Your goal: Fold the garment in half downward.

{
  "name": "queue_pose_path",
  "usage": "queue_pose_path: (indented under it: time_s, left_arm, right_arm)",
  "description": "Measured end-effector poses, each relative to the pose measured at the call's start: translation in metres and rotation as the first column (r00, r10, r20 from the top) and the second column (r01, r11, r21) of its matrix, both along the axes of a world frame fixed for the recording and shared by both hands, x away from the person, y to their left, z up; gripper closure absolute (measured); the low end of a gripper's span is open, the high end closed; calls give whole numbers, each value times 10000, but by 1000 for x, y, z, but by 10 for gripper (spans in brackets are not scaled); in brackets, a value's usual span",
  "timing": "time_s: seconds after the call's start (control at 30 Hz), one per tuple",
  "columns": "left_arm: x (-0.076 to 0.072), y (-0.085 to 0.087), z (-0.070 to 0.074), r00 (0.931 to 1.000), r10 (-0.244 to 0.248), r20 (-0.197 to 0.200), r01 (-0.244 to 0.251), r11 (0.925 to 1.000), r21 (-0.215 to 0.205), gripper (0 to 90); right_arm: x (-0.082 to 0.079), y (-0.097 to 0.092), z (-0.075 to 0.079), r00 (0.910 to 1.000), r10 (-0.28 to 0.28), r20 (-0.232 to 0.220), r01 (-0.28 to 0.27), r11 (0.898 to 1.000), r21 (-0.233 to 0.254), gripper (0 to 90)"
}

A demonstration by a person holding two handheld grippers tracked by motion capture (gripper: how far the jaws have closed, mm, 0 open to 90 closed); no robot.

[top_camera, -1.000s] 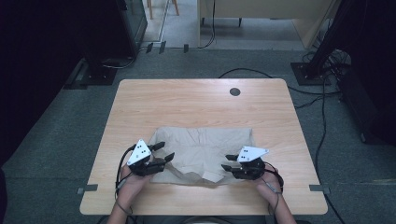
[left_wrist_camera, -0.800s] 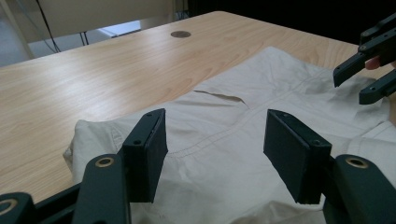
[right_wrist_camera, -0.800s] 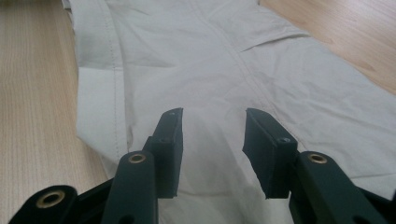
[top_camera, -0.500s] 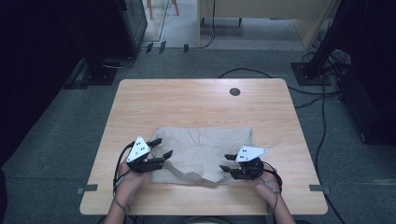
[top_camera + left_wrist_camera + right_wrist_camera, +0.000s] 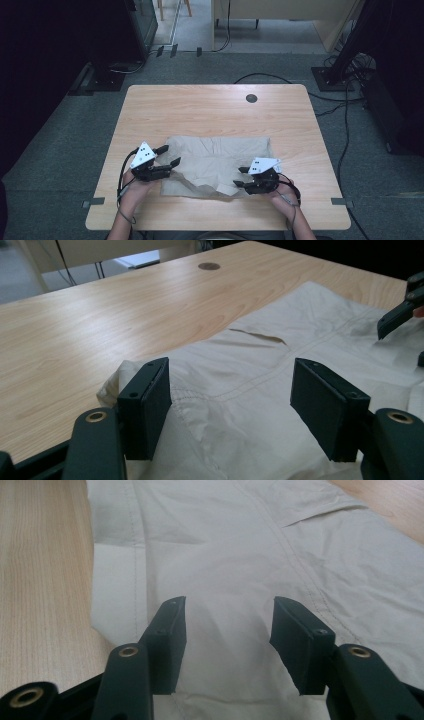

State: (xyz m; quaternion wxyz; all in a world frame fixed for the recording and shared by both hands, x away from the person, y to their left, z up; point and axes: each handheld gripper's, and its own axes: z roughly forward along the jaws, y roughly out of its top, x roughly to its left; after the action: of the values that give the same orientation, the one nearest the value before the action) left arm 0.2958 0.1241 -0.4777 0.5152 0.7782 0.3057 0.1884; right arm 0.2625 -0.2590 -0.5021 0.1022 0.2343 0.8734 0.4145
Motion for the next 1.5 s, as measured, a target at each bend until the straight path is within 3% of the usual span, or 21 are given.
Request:
queue_pose_path:
  time_s: [0.37,0.6,0.83,0.97,1.07,1.23,1.5]
  left_arm:
    - [6,11,1,9997,110,-218,-118,9991,-396,315]
    - [14,15,6,9980,-125,-616,97,9989,-452,299]
    - [18,22,9,9980,18,-632,-39,9994,-338,296]
    - [24,25,8,9963,-93,-859,61,9993,-369,296]
    - [26,26,8,9973,8,-734,-16,9999,-104,296]
    - [31,33,10,9977,330,-591,-357,9984,-448,296]
    - [35,41,6,9963,709,-484,-718,9973,-183,296]
  right_arm:
    - [2,-3,0,9999,-128,37,128,9999,32,449]
    - [4,-3,1,9998,-172,35,172,9998,27,430]
    - [7,-3,2,9997,-239,-19,239,9997,64,413]
    - [8,-3,3,9996,-264,-55,265,9996,73,407]
    - [8,-4,3,9994,-329,-51,329,9995,41,402]
    - [10,-6,4,9991,-415,-79,415,9991,103,400]
    - [10,-4,3,9992,-380,-113,381,9993,25,400]
